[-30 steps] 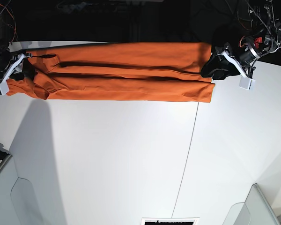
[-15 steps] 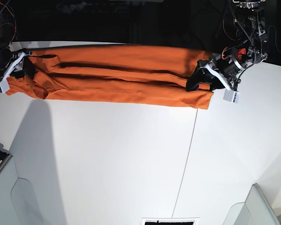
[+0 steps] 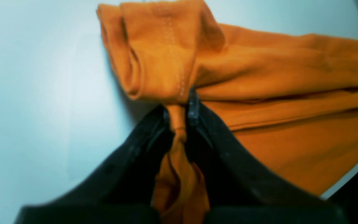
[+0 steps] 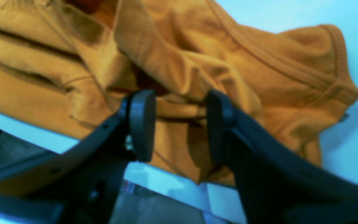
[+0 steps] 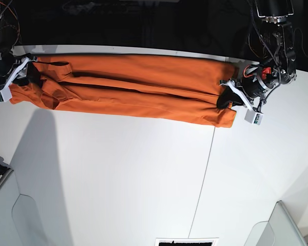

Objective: Layout the t-shirt on the table in an organized manner, then fold the t-shirt properly
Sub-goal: 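Fold the strip end with the left gripper toward the right gripper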

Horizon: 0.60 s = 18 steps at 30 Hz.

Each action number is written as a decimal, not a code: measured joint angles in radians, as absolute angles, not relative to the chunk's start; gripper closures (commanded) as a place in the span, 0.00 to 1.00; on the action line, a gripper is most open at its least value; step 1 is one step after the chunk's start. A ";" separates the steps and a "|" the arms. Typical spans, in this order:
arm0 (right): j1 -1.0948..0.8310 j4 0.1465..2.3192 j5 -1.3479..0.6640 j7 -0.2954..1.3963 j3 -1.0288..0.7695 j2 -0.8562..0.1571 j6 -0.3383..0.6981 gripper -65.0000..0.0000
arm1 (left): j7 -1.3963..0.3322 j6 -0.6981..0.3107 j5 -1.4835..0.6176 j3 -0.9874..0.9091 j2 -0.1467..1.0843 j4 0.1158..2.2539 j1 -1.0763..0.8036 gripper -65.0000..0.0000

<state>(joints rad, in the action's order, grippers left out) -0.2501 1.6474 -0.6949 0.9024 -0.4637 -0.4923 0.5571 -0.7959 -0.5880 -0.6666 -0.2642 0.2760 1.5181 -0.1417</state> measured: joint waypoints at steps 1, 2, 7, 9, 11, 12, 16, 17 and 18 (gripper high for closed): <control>-0.250 1.647 -0.694 0.899 -0.464 -0.482 0.557 0.59 | -0.817 -0.587 -0.665 -0.263 0.283 1.524 -0.131 1.00; -0.252 1.647 -0.692 0.886 -0.464 -0.472 0.558 0.59 | -0.835 -0.586 -0.653 -0.263 0.287 1.540 -0.123 1.00; -0.246 1.647 -0.691 0.867 -0.464 -0.410 0.557 0.59 | -0.868 -0.576 -0.672 -0.266 0.314 1.711 -0.121 1.00; -0.246 1.647 -0.686 0.865 -0.464 -0.390 0.557 0.59 | -0.887 -0.575 -0.719 -0.255 0.319 1.774 -0.119 1.00; -0.247 1.647 -0.682 0.865 -0.464 -0.373 0.558 0.59 | -0.892 -0.573 -0.723 -0.221 0.319 1.834 -0.120 1.00; -0.247 1.647 -0.677 0.864 -0.464 -0.366 0.557 0.59 | -0.893 -0.570 -0.722 -0.189 0.320 1.861 -0.121 1.00; -0.246 1.647 -0.673 0.864 -0.464 -0.342 0.557 0.59 | -0.875 -0.572 -0.697 -0.003 0.296 1.951 -0.118 1.00; -0.246 1.647 -0.672 0.864 -0.464 -0.340 0.557 0.59 | -0.868 -0.574 -0.682 0.046 0.279 1.955 -0.115 1.00; -0.247 1.647 -0.661 0.864 -0.464 -0.338 0.557 0.59 | -0.865 -0.576 -0.653 0.093 0.259 1.954 -0.116 1.00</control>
<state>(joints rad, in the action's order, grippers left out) -0.2466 1.6474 -0.6605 0.8642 -0.4641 -0.3382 0.5571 -0.8650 -0.5758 -0.6533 0.0933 0.2592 1.9545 -0.1158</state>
